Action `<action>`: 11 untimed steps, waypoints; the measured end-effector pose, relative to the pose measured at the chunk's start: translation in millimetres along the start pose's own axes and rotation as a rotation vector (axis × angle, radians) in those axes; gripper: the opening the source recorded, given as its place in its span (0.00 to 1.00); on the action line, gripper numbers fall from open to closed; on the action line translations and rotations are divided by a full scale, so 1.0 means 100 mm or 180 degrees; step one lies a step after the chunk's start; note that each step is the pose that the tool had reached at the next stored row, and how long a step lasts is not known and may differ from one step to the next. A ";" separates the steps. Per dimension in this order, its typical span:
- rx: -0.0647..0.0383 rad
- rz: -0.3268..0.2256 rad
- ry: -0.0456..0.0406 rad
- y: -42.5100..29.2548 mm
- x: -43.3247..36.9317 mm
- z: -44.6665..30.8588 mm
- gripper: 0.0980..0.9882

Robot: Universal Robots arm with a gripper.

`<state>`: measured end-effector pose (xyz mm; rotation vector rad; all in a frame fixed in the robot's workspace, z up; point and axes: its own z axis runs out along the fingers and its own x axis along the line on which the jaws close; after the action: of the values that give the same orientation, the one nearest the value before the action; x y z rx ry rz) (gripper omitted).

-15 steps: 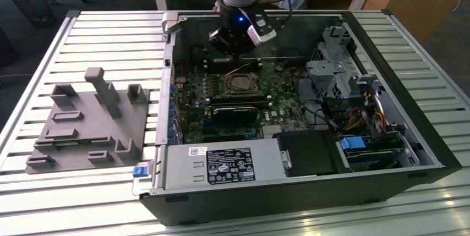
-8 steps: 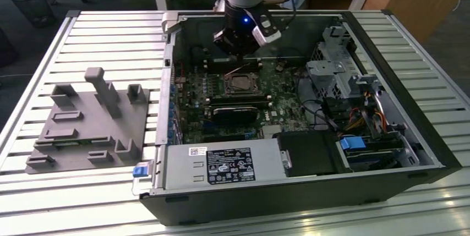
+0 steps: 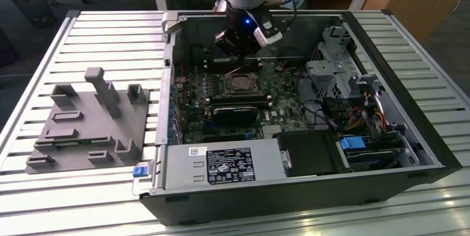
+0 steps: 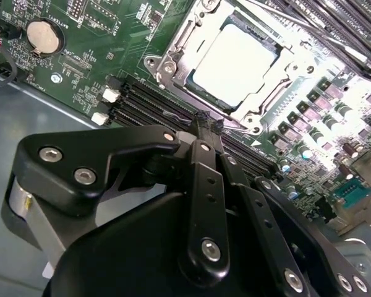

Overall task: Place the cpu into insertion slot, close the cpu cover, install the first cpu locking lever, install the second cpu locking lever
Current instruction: 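Install the first cpu locking lever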

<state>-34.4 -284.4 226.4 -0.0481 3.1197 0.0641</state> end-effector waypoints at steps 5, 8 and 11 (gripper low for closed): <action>0.0000 0.0001 0.0000 0.015 -0.024 0.028 0.01; 0.0000 0.0001 0.0000 0.020 -0.049 0.043 0.01; 0.0000 0.0000 0.0000 0.021 -0.070 0.057 0.01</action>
<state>-27.4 -281.9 220.9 -0.0479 3.1196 0.0642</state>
